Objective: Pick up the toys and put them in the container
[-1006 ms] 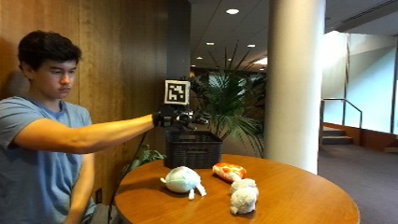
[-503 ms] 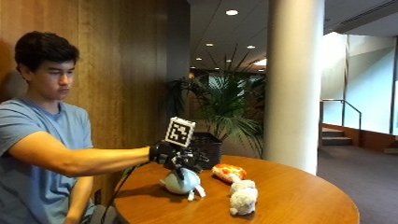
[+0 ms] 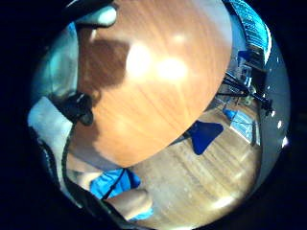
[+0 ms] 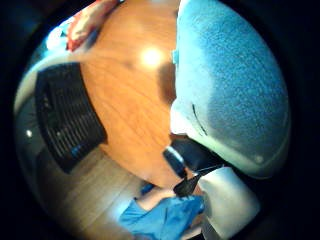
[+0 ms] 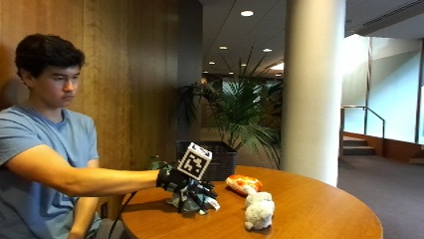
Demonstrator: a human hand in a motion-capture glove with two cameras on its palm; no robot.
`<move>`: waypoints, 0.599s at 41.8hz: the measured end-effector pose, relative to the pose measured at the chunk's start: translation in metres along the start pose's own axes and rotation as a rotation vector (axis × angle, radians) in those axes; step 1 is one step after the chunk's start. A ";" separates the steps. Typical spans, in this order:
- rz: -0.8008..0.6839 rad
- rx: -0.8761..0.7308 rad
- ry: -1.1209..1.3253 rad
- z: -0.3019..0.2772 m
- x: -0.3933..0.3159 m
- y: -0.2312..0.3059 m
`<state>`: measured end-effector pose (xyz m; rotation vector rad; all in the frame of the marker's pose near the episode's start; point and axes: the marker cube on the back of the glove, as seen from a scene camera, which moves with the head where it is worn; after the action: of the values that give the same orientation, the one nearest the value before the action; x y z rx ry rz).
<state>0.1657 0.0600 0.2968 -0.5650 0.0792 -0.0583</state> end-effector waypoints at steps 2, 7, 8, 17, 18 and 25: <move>-0.006 0.006 -0.041 0.001 -0.002 0.003; -0.025 0.048 -0.074 0.002 -0.011 0.012; -0.016 0.061 -0.065 0.003 -0.013 0.012; 0.059 0.334 -0.078 0.006 -0.022 0.012; 0.062 0.357 -0.085 0.006 -0.021 0.011; 0.039 0.349 -0.158 -0.010 -0.012 0.004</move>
<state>0.1531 0.0588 0.2877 -0.2179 -0.0737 0.0107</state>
